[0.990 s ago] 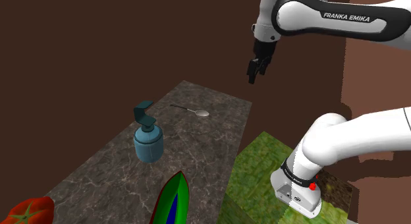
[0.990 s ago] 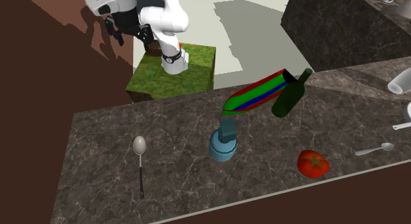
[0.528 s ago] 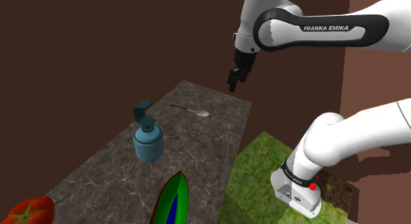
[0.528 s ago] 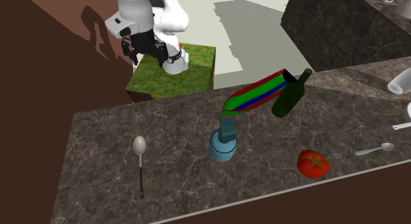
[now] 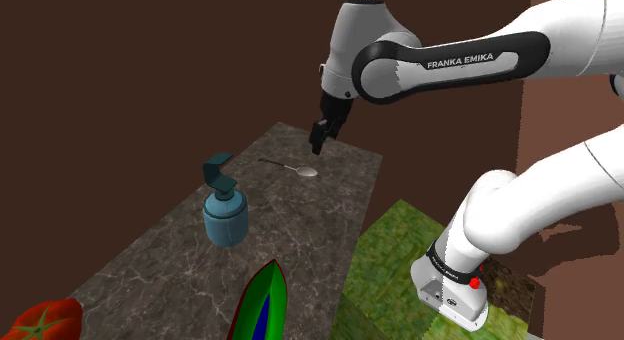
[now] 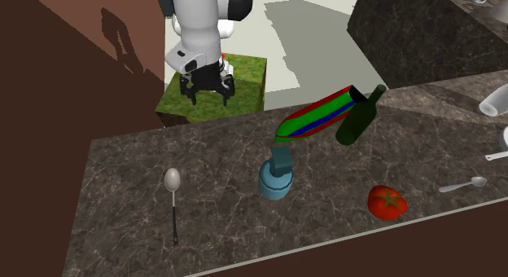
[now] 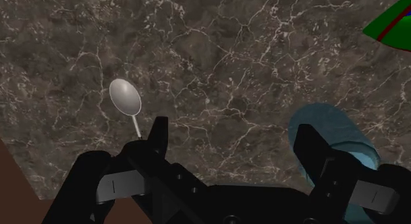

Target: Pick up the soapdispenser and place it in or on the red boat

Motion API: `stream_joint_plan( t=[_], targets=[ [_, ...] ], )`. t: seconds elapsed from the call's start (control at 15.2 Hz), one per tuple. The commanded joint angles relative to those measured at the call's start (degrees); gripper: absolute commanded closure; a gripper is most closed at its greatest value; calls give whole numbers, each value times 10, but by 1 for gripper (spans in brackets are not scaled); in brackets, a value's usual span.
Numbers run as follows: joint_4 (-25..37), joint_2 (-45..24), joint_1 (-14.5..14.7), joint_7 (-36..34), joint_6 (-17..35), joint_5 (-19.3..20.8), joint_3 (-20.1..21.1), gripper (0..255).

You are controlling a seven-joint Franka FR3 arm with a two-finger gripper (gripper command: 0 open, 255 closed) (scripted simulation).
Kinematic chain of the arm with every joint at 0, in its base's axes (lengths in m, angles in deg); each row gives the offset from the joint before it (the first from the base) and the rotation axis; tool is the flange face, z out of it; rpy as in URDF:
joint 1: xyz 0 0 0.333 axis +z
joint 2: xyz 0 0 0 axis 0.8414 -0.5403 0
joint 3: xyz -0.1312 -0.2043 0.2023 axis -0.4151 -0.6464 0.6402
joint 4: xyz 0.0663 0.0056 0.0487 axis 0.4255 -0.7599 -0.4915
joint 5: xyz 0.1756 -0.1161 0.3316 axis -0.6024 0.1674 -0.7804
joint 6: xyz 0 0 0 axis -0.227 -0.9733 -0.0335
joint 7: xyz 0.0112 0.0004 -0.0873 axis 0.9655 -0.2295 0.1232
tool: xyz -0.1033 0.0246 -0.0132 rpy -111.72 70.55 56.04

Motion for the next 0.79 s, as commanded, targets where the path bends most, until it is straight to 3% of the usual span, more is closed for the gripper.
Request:
stream_joint_plan(
  t=[0.0,0.4,0.73],
  targets=[
    [7,-27,7,-9,34,-3,15,0],
    [45,-116,21,-43,121,6,60,0],
    [91,-196,31,-81,183,39,96,0]
  ],
)
